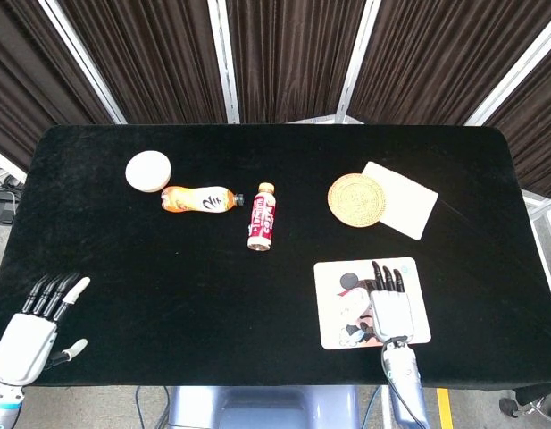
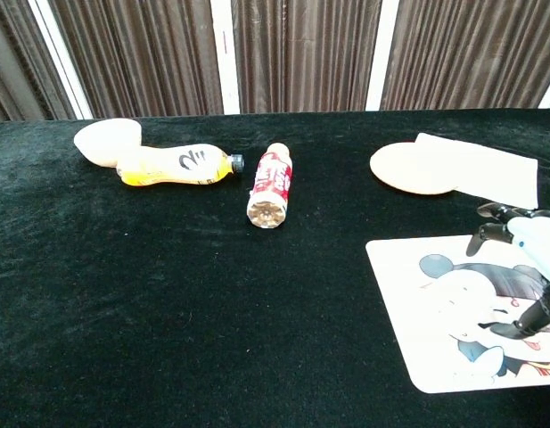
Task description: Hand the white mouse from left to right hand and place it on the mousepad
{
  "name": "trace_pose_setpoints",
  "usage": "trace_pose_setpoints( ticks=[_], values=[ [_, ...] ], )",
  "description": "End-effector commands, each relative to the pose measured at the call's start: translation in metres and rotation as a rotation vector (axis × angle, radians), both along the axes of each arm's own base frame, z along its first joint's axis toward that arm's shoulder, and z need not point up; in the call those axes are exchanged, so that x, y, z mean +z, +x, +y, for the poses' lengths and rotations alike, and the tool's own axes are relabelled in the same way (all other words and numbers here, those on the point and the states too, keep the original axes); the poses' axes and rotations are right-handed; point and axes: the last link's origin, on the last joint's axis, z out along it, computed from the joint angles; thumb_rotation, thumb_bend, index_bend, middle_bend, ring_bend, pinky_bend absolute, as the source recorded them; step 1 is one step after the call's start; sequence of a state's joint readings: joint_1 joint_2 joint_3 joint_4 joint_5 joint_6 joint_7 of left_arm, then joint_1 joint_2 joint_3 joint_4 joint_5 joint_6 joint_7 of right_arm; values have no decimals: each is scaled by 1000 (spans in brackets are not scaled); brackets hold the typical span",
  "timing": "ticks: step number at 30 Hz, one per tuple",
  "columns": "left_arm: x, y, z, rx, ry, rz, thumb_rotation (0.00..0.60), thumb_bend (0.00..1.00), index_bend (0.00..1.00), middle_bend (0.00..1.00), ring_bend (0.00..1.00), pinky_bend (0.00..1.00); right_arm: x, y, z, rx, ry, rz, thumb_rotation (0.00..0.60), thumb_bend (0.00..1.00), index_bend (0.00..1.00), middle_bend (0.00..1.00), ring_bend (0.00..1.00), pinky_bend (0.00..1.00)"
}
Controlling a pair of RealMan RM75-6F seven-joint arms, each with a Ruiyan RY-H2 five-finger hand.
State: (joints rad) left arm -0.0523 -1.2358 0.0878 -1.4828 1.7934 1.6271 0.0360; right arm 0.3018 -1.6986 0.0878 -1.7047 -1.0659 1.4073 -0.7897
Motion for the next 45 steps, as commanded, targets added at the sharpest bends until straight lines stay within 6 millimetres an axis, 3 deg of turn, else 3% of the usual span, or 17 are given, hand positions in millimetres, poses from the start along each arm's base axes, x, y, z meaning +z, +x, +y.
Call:
trace_pose_setpoints(
  ticks=[1,10,30,45],
  values=[
    [0,0,0,1,0,-2,600,88,0,0,0,0,0,-2,1,-8,24,10,600,102,203,0,0,0],
    [1,0,0,1,-1,-6,600,86,0,0,0,0,-8,4,-4,8,45,-20,600,62,125,0,0,0],
    [1,-6,2,32,-12,-10,600,86,0,0,0,0,-36,21,-31,75,21,-111,600,65,119,0,0,0],
    [1,-8,4,48,-10,-6,600,88,0,0,0,0,-33,30,-67,67,-56,-123,600,74,119,0,0,0]
  ],
)
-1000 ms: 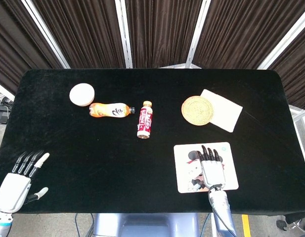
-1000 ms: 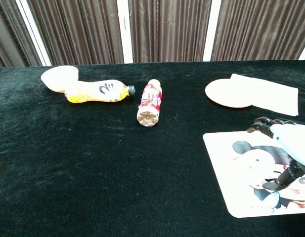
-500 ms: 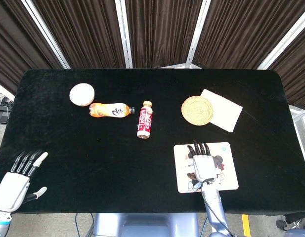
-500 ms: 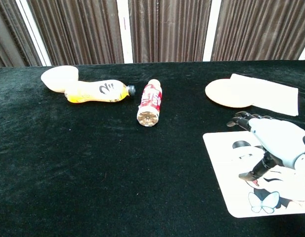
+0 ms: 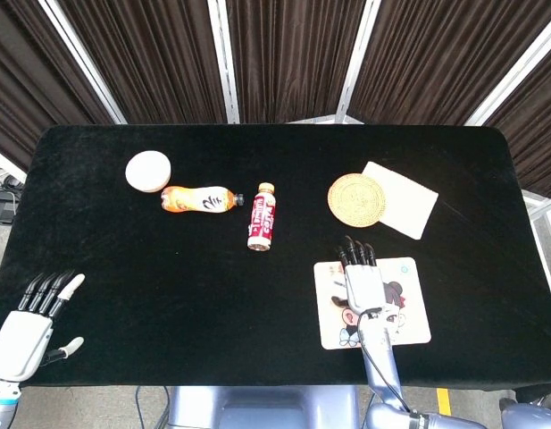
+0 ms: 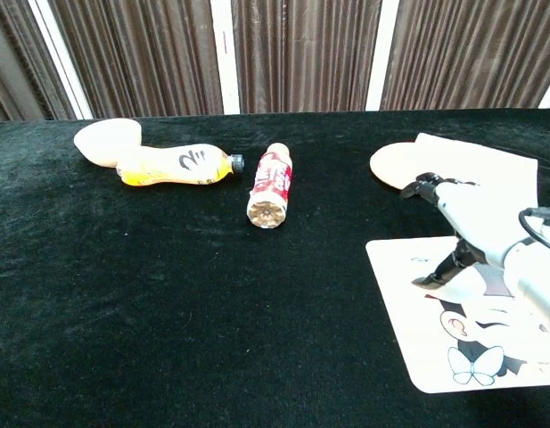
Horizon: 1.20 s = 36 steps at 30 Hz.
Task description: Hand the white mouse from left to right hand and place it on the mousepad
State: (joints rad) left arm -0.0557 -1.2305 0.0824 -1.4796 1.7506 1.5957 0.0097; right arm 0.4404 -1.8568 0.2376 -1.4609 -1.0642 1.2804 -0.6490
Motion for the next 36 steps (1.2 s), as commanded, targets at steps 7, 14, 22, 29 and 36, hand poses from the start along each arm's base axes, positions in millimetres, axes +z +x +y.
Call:
trace_pose_setpoints(
  ticks=[7,14,22,29,36],
  values=[
    [0,0,0,4,0,4,600,86,0,0,0,0,5,-5,-24,-42,-20,8,600,75,119,0,0,0],
    [-1,0,0,5,-4,9,600,88,0,0,0,0,7,-8,-33,-56,-30,9,600,75,119,0,0,0],
    [-1,0,0,4,-5,12,600,85,0,0,0,0,12,-13,-41,-78,-52,5,600,76,119,0,0,0],
    [-1,0,0,3,1,7,600,86,0,0,0,0,19,-15,-35,-57,-61,-8,600,76,119,0,0,0],
    [0,-2,1,10,19,2,600,87,0,0,0,0,38,-19,-4,34,-62,-4,600,77,119,0,0,0]
  ],
)
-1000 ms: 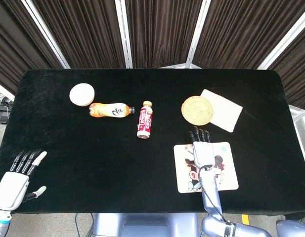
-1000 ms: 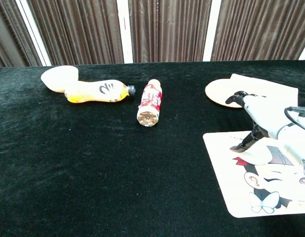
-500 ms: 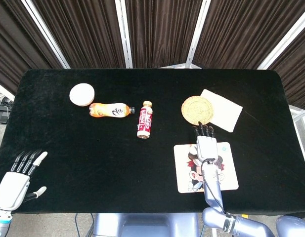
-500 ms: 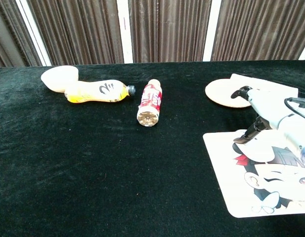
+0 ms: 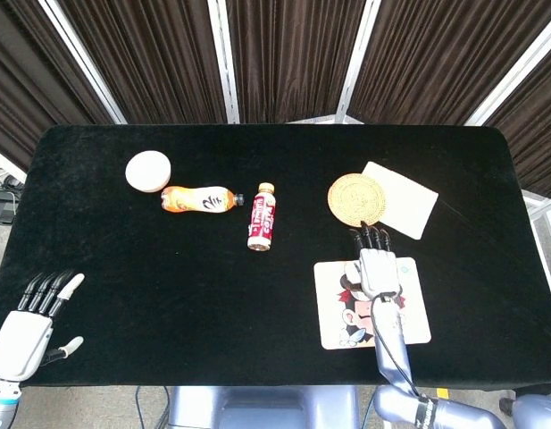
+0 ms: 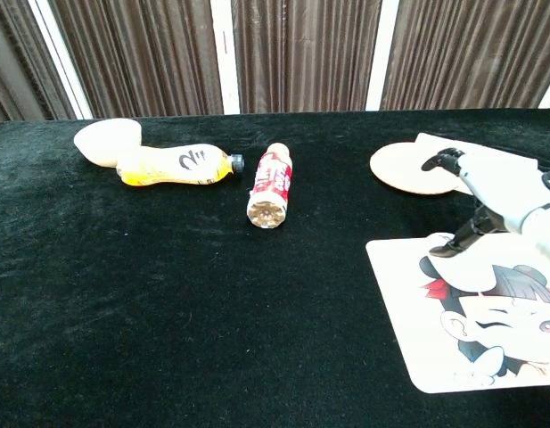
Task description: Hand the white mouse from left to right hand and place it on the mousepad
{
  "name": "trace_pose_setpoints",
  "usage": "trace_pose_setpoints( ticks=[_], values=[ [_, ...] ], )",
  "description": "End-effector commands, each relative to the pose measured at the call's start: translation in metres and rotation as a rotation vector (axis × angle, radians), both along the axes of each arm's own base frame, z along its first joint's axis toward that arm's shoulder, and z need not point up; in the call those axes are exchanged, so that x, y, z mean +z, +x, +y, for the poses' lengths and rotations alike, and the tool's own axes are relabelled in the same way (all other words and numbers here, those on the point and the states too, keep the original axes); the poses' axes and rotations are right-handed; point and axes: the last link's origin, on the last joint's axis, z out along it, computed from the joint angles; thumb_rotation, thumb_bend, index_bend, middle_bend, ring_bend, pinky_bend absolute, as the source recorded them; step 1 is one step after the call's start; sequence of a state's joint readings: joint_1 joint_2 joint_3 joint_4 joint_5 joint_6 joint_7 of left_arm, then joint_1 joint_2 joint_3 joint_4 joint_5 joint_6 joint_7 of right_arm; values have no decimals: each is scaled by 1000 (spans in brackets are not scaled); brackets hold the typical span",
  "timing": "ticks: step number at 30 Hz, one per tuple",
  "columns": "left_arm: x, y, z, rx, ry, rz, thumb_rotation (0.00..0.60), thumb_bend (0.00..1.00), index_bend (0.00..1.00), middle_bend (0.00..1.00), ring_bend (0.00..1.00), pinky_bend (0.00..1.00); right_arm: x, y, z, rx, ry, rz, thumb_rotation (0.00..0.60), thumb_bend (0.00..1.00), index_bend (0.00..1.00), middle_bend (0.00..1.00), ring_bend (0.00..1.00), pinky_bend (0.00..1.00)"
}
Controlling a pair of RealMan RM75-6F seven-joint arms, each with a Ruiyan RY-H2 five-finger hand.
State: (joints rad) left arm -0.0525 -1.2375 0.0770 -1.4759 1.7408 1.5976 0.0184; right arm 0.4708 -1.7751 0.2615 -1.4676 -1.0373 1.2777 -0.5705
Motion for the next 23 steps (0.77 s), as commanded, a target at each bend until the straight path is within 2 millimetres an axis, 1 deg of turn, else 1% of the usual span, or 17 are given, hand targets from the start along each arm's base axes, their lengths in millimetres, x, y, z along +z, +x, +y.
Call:
trace_pose_setpoints(
  ticks=[1,2,4,6,8,13,18,19,23],
  values=[
    [0,-1,1,5,13,-5,600,87,0,0,0,0,17,-10,20,60,-20,32,600,78,119,0,0,0],
    [0,-1,1,7,18,-7,600,88,0,0,0,0,21,-14,25,75,-26,41,600,78,119,0,0,0],
    [-1,-3,2,16,33,-12,600,87,0,0,0,0,36,-29,41,111,-51,76,600,78,118,0,0,0],
    [-1,-5,3,24,46,-11,600,87,0,0,0,0,46,-44,52,138,-69,107,600,78,118,0,0,0],
    [-2,-5,3,27,56,-7,600,87,0,0,0,0,57,-60,64,153,-86,149,600,78,118,0,0,0],
    [-5,-7,2,40,72,-5,600,85,0,0,0,0,83,-90,91,182,-115,213,600,76,108,0,0,0],
    [-8,-7,0,43,82,10,600,85,0,0,0,0,104,-108,111,184,-154,201,600,78,97,0,0,0],
    [-9,-8,0,45,82,17,600,86,0,0,0,0,108,-112,118,180,-159,189,600,77,97,0,0,0],
    [-12,-8,-1,58,79,37,600,87,0,0,0,0,112,-119,131,171,-138,166,600,77,91,0,0,0]
  ],
)
